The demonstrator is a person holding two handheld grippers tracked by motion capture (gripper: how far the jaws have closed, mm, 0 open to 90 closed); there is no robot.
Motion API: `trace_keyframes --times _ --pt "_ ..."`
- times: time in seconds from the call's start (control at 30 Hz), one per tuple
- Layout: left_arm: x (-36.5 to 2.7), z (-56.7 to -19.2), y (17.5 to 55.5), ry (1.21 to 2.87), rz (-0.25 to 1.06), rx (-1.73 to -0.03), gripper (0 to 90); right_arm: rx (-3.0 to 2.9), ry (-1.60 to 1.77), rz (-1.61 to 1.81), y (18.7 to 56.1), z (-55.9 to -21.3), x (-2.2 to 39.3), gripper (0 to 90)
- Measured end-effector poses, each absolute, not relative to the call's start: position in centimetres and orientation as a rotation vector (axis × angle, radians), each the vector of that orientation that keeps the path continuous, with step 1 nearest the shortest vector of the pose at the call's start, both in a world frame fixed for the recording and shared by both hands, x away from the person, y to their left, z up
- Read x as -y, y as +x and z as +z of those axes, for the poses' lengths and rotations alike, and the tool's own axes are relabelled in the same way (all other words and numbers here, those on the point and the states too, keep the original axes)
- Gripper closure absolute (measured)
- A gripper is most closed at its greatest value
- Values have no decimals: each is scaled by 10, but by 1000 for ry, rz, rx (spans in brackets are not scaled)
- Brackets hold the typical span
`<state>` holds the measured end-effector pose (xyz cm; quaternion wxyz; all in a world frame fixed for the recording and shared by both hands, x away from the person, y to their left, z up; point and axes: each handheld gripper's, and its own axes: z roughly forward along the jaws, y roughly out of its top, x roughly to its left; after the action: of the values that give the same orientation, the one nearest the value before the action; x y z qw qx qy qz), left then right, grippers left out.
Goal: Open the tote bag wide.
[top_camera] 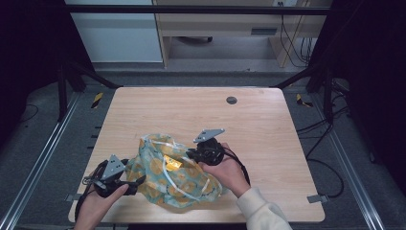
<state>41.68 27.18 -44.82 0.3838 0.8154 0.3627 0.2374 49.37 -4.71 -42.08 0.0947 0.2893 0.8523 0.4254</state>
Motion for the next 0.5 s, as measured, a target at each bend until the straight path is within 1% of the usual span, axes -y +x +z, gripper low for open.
trace_keyframes --times 0.03,0.07,0.17,0.27,0.37,0.5 --pt "-272 -448 417 2077 604 -926 127 -2516 847 1279 492 -418 46 891" --pt "-272 -448 417 2076 605 -929 131 -2510 841 1289 491 -415 46 894" --pt "-273 -448 417 2070 606 -947 135 -2490 804 1332 485 -407 45 896" --pt "-276 -443 416 2030 605 -962 138 -2495 754 1380 473 -399 43 896" --pt "-279 -440 415 2014 619 -977 167 -2501 694 1415 461 -395 40 896" --pt "-283 -424 412 1919 619 -969 175 -2535 615 1439 442 -394 34 896"
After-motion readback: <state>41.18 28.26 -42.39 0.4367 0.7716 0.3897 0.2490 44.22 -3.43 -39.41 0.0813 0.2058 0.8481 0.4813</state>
